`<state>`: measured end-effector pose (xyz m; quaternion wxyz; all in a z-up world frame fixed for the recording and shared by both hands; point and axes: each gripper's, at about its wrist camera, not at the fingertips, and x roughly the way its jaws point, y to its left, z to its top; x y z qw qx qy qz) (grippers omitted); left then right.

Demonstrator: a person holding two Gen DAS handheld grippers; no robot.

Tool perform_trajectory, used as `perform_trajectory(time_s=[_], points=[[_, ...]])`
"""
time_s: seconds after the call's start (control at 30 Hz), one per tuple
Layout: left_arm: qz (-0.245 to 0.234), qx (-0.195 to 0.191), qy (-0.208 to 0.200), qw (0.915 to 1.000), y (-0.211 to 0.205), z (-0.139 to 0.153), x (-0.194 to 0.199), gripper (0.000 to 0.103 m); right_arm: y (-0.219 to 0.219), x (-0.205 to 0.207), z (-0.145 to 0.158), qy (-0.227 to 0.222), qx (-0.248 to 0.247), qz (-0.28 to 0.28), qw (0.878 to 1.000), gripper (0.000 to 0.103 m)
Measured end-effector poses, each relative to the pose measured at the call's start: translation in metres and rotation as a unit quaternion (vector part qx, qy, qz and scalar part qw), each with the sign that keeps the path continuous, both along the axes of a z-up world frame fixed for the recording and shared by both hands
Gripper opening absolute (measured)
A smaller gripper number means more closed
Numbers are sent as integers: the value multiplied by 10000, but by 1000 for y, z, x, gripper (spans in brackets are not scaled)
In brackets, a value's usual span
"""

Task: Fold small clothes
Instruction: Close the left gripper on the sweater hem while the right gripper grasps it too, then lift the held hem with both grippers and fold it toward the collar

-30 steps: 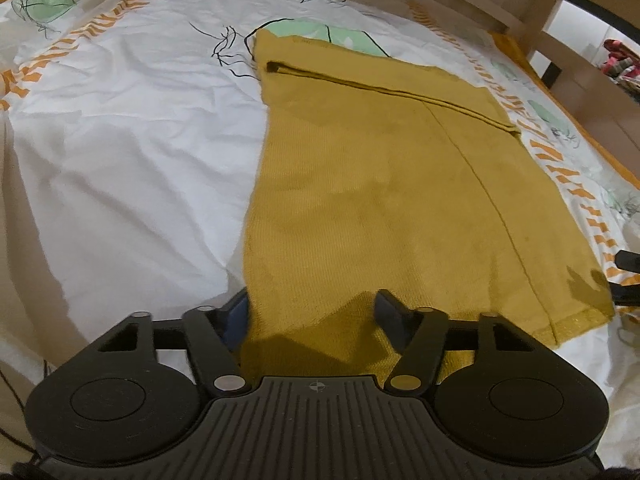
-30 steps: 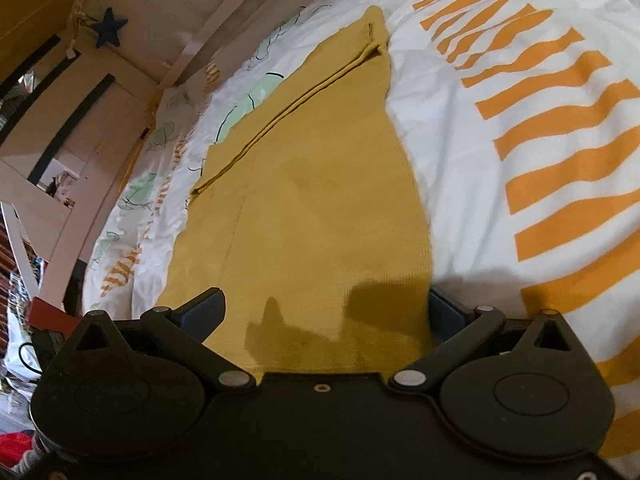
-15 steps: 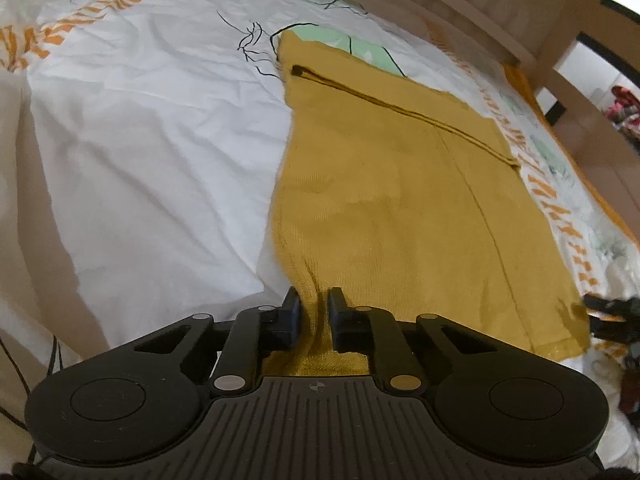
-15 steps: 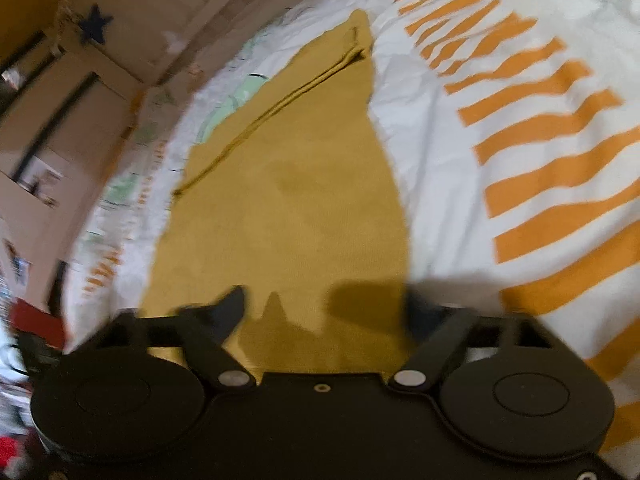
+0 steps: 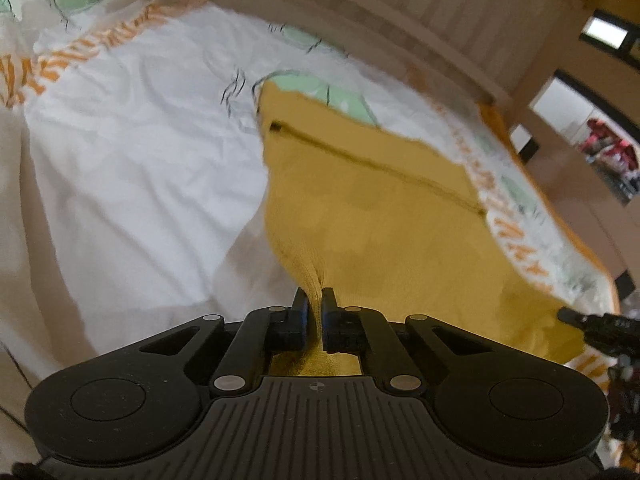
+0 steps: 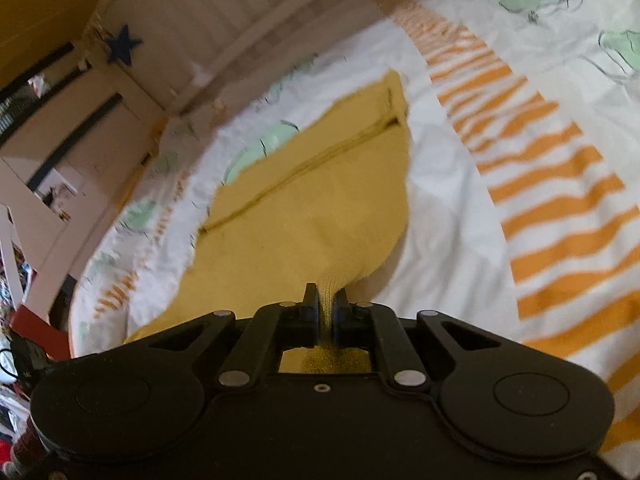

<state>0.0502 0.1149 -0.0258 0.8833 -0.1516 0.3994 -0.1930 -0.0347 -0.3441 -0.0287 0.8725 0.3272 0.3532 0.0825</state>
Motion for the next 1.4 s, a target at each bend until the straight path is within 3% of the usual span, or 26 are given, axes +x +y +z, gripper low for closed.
perform_trajectory(time_s=[0.4, 0.77, 0.97, 1.4], points=[[164, -404, -563, 9975, -3, 36, 38, 5, -12, 42, 22, -461, 329, -240, 9981, 15], [265, -508, -929, 9940, -15, 58, 110, 5, -37, 121, 39, -872, 249, -405, 9951, 15], [421, -514, -846, 9942, -24, 51, 160, 5, -49, 172, 22, -746, 321, -547, 9952, 15], [753, -9, -501, 9959, -45, 8, 246, 4, -58, 262, -31, -141, 101, -708, 9973, 15]])
